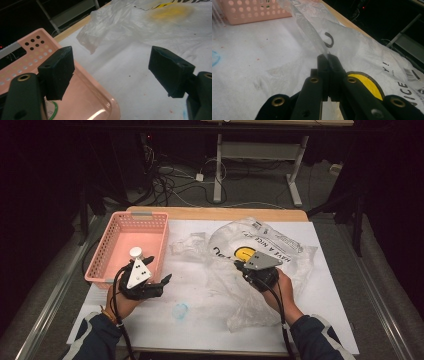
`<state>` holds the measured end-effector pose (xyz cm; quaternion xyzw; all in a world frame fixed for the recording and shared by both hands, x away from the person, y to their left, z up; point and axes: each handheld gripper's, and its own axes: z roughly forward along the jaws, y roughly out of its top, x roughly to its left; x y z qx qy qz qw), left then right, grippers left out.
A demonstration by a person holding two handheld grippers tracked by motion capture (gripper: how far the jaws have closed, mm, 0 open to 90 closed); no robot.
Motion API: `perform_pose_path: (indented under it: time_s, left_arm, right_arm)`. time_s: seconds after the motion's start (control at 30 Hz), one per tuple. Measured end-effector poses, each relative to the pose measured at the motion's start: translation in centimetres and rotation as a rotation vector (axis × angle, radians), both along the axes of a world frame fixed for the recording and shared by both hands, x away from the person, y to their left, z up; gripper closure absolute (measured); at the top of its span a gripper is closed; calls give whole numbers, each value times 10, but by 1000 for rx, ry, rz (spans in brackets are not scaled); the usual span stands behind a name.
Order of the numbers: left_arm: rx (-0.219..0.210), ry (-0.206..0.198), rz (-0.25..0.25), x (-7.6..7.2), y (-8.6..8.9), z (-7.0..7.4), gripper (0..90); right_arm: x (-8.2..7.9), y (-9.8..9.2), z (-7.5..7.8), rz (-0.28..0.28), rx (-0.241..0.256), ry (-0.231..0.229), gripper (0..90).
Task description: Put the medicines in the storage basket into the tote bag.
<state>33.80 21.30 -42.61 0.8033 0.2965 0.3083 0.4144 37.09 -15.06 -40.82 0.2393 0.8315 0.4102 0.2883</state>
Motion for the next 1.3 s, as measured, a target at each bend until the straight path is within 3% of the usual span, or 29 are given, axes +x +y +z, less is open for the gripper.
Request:
perform_pose_path:
  time_s: [0.1,0.2,0.27,0.47,0.6,0.7,0.93,1.0,1.1,1.17,1.23,1.3]
  left_arm:
    - [17,-6,23,1,6,6,203]
    - [5,-3,54,3,13,18,203]
    - [3,-25,77,6,20,28,201]
    - [-2,16,162,34,40,49,202]
    - [41,93,198,62,48,52,202]
    - [84,177,214,80,53,47,201]
    - [165,366,268,114,65,23,203]
    - [167,424,276,123,69,15,231]
    - [183,487,267,132,70,4,347]
    - [202,523,253,137,68,-3,358]
    - [227,537,252,140,65,-6,371]
    - [211,538,252,141,65,-6,433]
  right_arm:
    - [1,-2,5,-8,16,-14,900]
    - [2,-2,10,-11,28,-29,900]
    - [1,-1,13,-6,31,-38,900]
    - [1,-1,14,4,22,-36,900]
    - [1,-2,17,9,22,-44,900]
    - [3,-3,19,6,28,-51,900]
    - [9,-3,20,5,45,-43,900]
    - [9,-3,20,7,41,-38,900]
    - [9,-3,19,11,44,-31,900]
    - [9,-3,19,11,45,-29,900]
    - [9,-3,18,14,45,-26,900]
    - [9,-3,17,15,41,-27,900]
